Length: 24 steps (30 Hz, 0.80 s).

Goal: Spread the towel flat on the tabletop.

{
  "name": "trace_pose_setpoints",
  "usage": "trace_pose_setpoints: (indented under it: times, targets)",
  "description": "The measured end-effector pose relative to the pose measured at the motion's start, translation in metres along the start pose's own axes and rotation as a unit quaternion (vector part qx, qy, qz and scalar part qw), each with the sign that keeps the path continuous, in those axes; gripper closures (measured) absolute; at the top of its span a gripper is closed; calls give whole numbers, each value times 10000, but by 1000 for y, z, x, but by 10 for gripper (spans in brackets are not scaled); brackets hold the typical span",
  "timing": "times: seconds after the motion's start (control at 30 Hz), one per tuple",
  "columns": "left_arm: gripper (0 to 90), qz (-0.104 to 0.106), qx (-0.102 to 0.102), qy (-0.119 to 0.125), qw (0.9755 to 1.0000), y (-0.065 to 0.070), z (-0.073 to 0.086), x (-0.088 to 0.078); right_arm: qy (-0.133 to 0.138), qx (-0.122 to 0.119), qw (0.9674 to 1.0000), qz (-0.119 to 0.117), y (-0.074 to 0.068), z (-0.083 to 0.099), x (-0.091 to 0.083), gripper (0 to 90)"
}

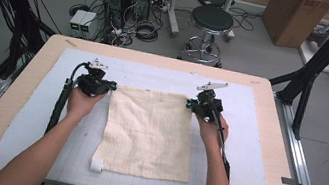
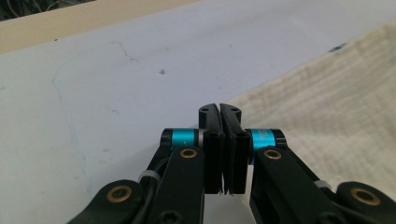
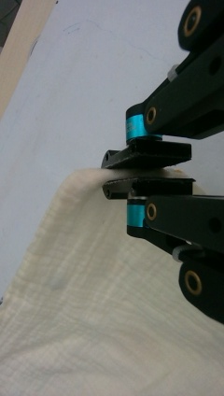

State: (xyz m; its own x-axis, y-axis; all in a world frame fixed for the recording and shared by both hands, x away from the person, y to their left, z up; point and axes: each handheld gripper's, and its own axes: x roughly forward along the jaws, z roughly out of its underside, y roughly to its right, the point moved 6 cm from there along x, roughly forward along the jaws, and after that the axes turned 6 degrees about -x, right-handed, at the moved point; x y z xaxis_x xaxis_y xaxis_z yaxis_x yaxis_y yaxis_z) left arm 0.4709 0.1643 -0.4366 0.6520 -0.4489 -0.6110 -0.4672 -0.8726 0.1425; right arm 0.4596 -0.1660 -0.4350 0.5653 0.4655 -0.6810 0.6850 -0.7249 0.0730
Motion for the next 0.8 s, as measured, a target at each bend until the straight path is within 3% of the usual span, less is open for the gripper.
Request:
trace_pose_setpoints:
  times: [0.1, 0.17, 0.2, 0.27, 0.37, 0.43, 0.57, 0.63, 0.8]
  targets:
    - [875, 1, -137, 12, 9999, -5, -6, 10, -53, 86, 9998, 188, 8, 0, 6, 830]
    - [852, 1, -173, 58, 9998, -4, -10, 15, -52, 146, 9990, 429, 14, 1, 9, 709]
    - [787, -13, -216, 154, 9996, -3, -11, 17, -83, 207, 9986, 486, 16, 3, 10, 693]
    - [716, 64, -195, 180, 9996, -2, -11, 17, -6, 374, 9989, 290, 19, 7, 10, 651]
    - [672, 139, -86, 78, 9998, 0, -7, 12, 18, 294, 9995, 134, 18, 11, 4, 634]
    - [666, 223, -112, 229, 9994, 3, -6, 5, 131, 286, 9995, 30, 16, 14, -2, 621]
    - [650, 379, -63, 426, 9983, 10, 3, -12, 67, 271, 9991, -305, 3, 19, -13, 579]
    - [642, 458, -16, 462, 9979, 14, 9, -20, 227, 104, 9991, -332, -5, 19, -21, 577]
    - [619, 698, 161, 579, 9957, 28, 28, -42, 415, -60, 9976, -559, -25, 27, -39, 537]
